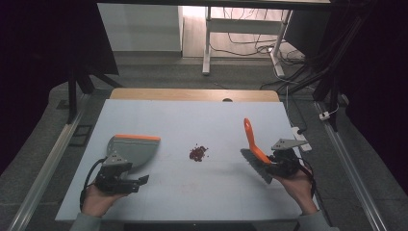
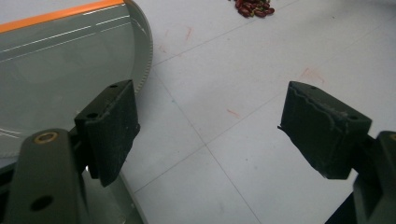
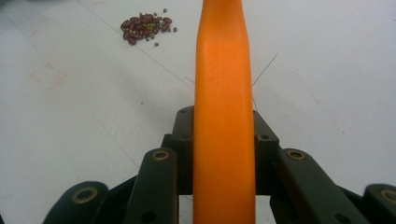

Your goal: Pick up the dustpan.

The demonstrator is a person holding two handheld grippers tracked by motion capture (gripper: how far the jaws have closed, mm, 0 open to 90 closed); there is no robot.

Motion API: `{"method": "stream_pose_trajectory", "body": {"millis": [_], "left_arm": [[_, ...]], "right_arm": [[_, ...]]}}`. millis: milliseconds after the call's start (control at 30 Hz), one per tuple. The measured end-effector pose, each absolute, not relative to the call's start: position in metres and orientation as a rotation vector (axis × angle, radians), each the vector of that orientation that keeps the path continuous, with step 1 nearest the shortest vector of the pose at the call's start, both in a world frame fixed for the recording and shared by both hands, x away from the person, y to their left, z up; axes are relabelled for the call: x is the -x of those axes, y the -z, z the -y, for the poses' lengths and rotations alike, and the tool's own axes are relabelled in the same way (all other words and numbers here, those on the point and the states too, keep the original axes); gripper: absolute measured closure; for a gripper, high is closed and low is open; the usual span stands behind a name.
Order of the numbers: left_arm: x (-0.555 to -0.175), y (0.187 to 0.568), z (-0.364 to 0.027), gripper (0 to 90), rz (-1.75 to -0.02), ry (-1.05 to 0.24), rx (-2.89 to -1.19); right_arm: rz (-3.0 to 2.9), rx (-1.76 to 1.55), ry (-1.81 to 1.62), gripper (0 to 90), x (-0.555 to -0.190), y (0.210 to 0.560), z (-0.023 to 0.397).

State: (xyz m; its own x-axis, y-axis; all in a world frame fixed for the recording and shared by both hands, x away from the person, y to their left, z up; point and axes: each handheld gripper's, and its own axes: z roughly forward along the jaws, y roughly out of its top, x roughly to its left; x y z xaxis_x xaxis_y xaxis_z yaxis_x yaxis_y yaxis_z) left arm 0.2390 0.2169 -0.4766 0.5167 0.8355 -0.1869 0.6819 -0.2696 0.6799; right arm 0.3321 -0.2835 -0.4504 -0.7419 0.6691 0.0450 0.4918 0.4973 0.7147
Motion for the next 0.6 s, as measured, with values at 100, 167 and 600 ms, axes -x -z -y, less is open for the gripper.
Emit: {"method": "stream_pose_trajectory", "body": {"millis": [100, 167, 600], "left_arm": [[-0.242, 0.474, -0.216, 19.6, -1.265, -0.25, -2.047], [-0.246, 0.471, -0.216, 19.0, -1.308, -0.216, -2.059], [-0.256, 0.472, -0.23, 19.8, -1.486, -0.176, -2.029]], "right_arm": [[-2.503, -0.985, -1.083, 70.6, -0.333, 0.45, 0.284], [-2.502, -0.982, -1.088, 70.6, -0.333, 0.449, 0.285], [-2.492, -0.988, -1.075, 70.6, -0.332, 0.45, 0.286]]}}
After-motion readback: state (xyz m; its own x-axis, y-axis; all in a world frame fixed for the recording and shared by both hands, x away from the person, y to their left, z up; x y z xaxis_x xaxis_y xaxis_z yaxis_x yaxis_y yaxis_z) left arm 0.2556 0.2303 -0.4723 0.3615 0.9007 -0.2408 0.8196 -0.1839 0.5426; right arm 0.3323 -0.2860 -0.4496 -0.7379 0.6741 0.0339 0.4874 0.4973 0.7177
